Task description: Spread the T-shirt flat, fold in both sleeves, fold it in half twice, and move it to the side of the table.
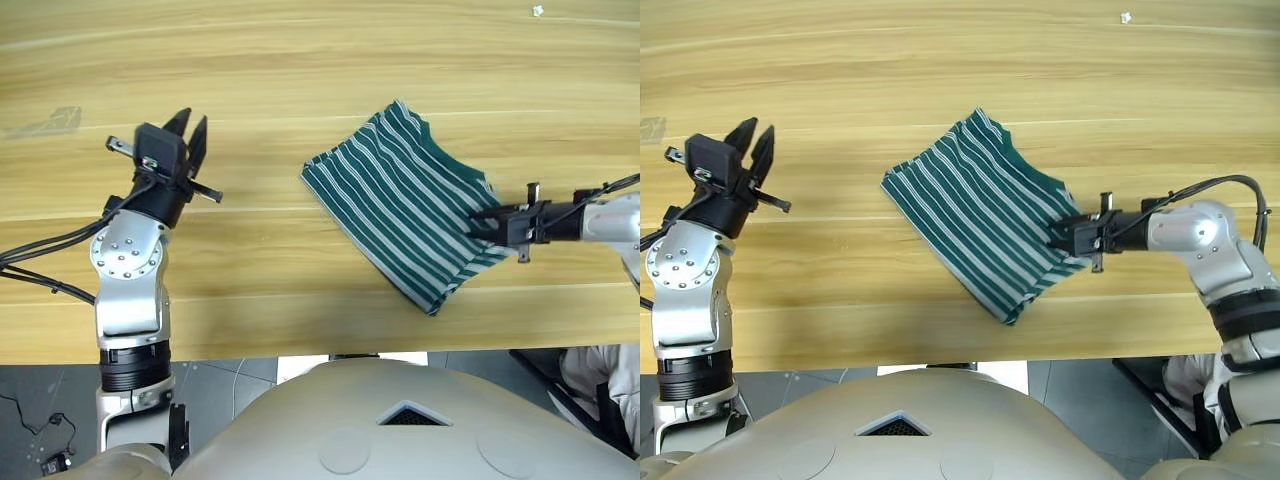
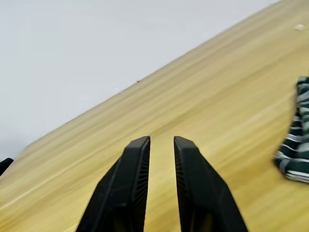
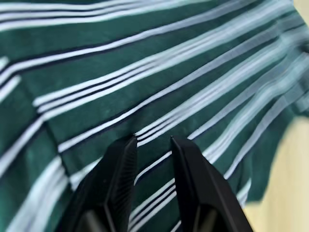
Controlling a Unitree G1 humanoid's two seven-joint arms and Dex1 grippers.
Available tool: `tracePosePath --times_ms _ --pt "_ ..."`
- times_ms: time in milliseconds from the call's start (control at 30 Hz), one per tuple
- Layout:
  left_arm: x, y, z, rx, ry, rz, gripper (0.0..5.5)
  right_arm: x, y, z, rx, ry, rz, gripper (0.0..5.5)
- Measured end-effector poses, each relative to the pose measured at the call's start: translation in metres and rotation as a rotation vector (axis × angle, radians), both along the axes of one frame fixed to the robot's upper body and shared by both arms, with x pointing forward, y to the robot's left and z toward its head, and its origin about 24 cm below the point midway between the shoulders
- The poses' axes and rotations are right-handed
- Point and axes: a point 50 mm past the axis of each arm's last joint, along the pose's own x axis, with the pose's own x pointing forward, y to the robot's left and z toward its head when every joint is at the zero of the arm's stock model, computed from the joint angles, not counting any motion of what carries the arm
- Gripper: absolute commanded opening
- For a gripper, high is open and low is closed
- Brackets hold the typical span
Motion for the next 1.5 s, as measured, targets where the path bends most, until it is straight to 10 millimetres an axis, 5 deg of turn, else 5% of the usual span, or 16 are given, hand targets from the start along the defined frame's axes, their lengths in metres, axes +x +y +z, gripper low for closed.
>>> tracePosePath --times_ms 200,533,767,900,1067,1200,1300,1500 --pt "-0.005 -0.015 0.000 -0.035 -0.003 -0.039 0.89 -0.009 0.016 -0.006 0.044 0.039 0.015 1.32" --pt "-0.006 -0.028 -0.008 -0.070 0.014 -0.070 0.89 -0.024 0.084 -0.028 0.243 0.070 0.180 1.32" --pt "-0.003 -0.038 -0.014 -0.079 0.024 -0.101 0.89 -0.024 0.092 -0.030 0.281 0.053 0.168 1.32" --pt "-0.001 -0.039 -0.015 -0.076 0.024 -0.107 0.89 -0.018 0.097 -0.026 0.332 0.031 0.111 1.32" --pt "0.001 -0.040 -0.013 -0.079 0.014 -0.110 0.89 0.000 0.107 0.007 0.555 -0.057 0.006 1.32" --pt "-0.002 -0.040 -0.010 -0.073 0.007 -0.130 0.89 0.004 0.096 0.021 0.649 -0.088 -0.082 1.32" --pt "-0.016 -0.031 -0.003 -0.025 -0.014 -0.163 0.89 -0.001 0.068 0.021 0.651 -0.103 -0.189 1.32" --pt "-0.056 -0.013 -0.003 0.384 -0.073 -0.331 1.56 -0.019 0.020 0.029 0.599 -0.291 -0.220 2.12"
